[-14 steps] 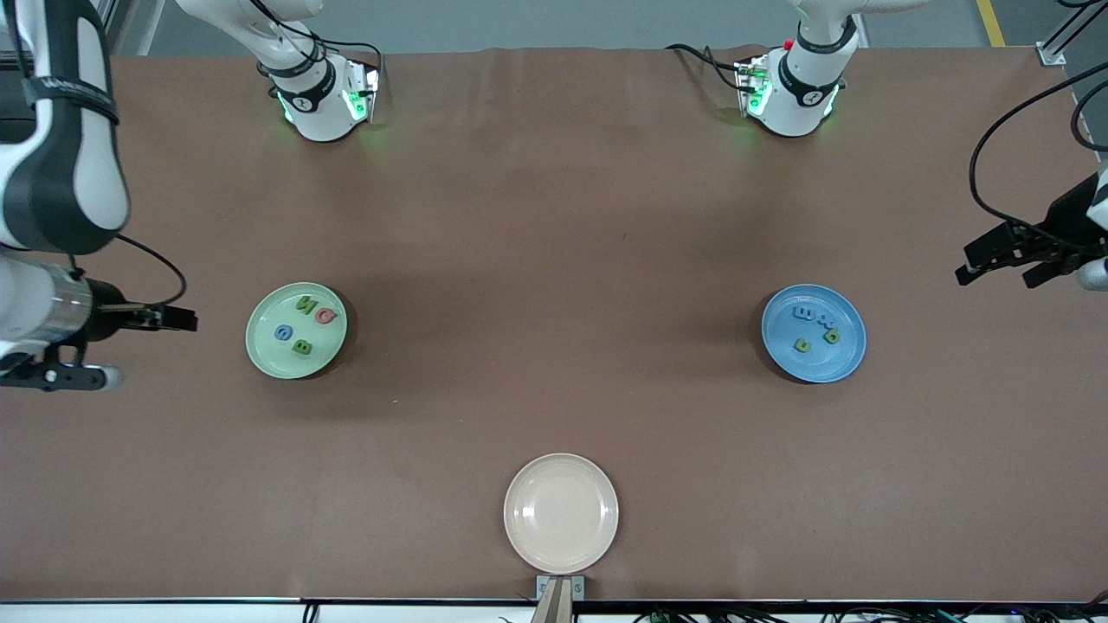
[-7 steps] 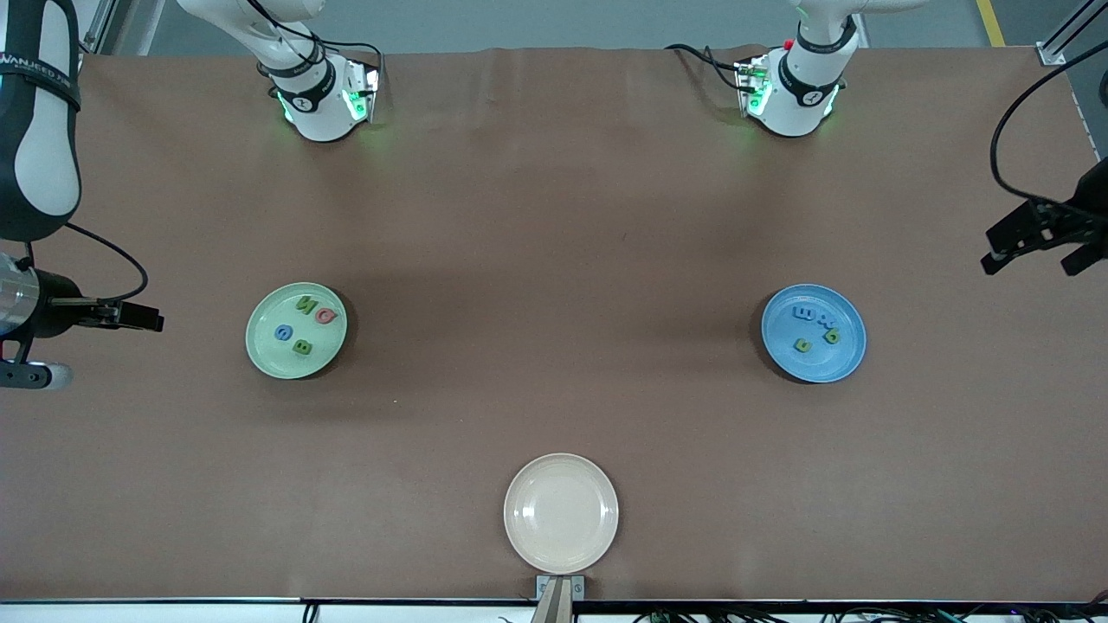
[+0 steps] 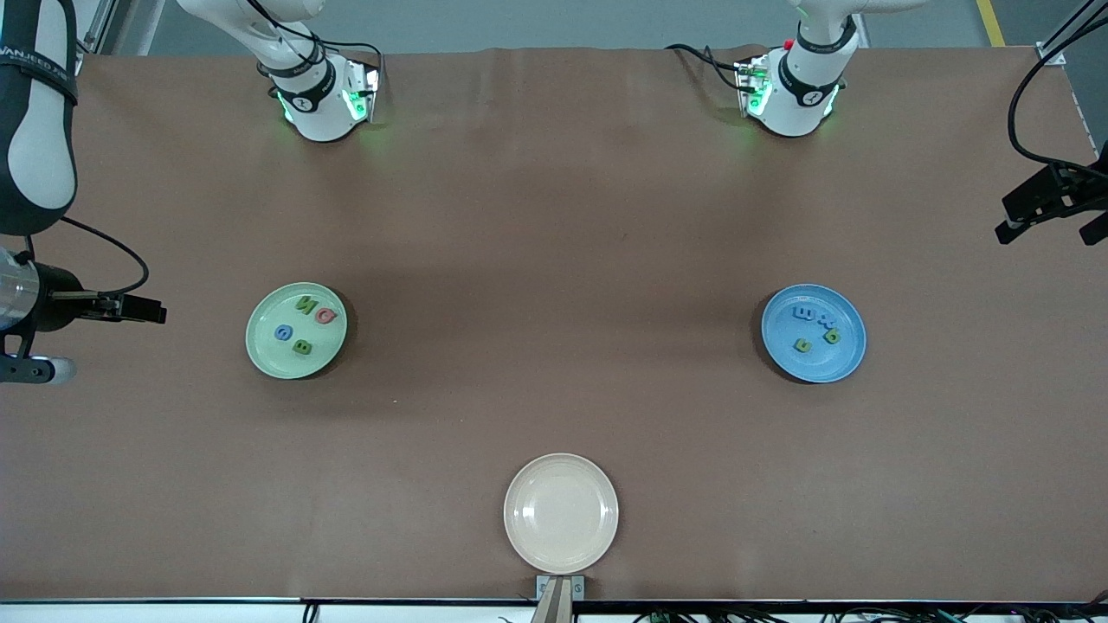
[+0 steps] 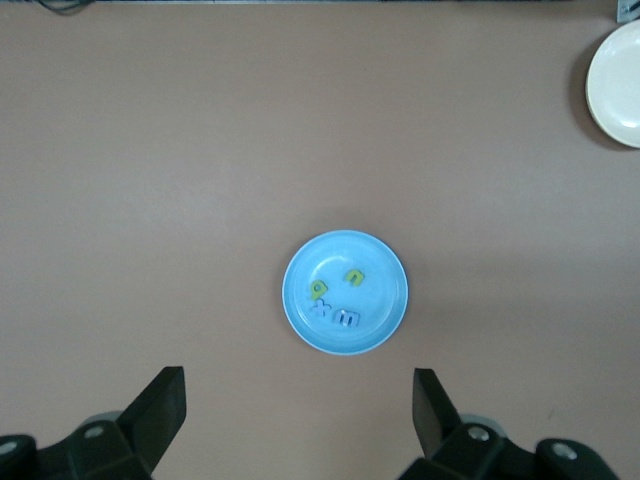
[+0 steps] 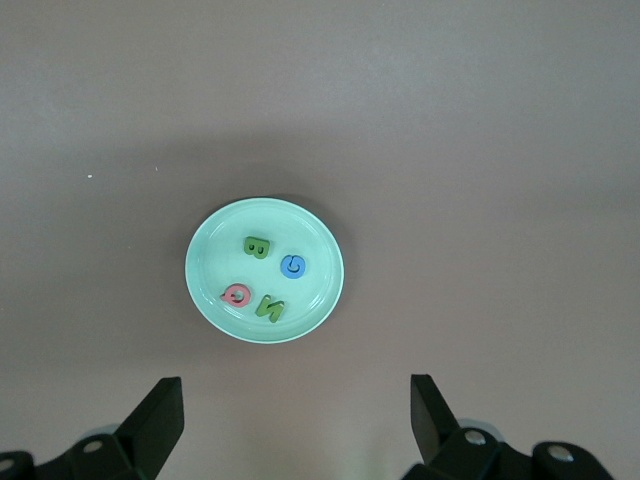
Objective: Sort upper and lower case letters into plates
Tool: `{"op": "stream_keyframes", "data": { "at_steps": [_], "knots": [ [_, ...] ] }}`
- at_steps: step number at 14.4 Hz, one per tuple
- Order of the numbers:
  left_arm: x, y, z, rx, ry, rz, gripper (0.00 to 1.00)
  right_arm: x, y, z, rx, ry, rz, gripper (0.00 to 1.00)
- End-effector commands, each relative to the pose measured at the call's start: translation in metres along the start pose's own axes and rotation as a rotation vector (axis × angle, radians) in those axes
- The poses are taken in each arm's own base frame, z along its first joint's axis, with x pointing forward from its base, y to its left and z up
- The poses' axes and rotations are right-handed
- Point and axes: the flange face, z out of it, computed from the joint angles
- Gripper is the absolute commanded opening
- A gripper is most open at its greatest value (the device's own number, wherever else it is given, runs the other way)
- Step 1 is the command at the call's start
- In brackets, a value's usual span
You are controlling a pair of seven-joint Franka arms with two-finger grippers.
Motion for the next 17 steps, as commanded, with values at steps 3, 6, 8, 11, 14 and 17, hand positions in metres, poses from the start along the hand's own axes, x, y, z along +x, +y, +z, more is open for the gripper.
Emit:
{"op": "stream_keyframes", "data": {
  "at_steps": [3, 6, 8, 11, 14, 17],
  "knots": [
    [-0.005, 0.006, -0.003, 0.011, -0.015, 0.018, 1.0, -0.018, -0.007, -0.009, 0.011, 0.002, -0.004, 1.0],
    [-0.005, 0.005, -0.003, 0.01, -0.016, 0.018, 1.0, -0.04, -0.012, -0.015, 0.013, 0.024, -0.013, 1.0],
    [-0.004, 0.004, -0.001, 0.01, -0.018, 0.016, 1.0, -0.051, -0.015, -0.019, 0.012, 0.029, -0.019, 1.0],
    [-0.004, 0.005, -0.003, 0.01, -0.015, 0.018, 1.0, -0.066, -0.014, -0.022, 0.011, 0.035, -0.018, 1.0],
    [-0.004, 0.006, -0.003, 0.007, -0.015, 0.018, 1.0, -0.081, -0.009, -0.029, 0.014, 0.044, -0.011, 1.0],
    [-0.004, 0.006, -0.003, 0.007, -0.015, 0.018, 1.0, -0.093, -0.003, -0.04, 0.017, 0.054, -0.003, 1.0]
  ]
}}
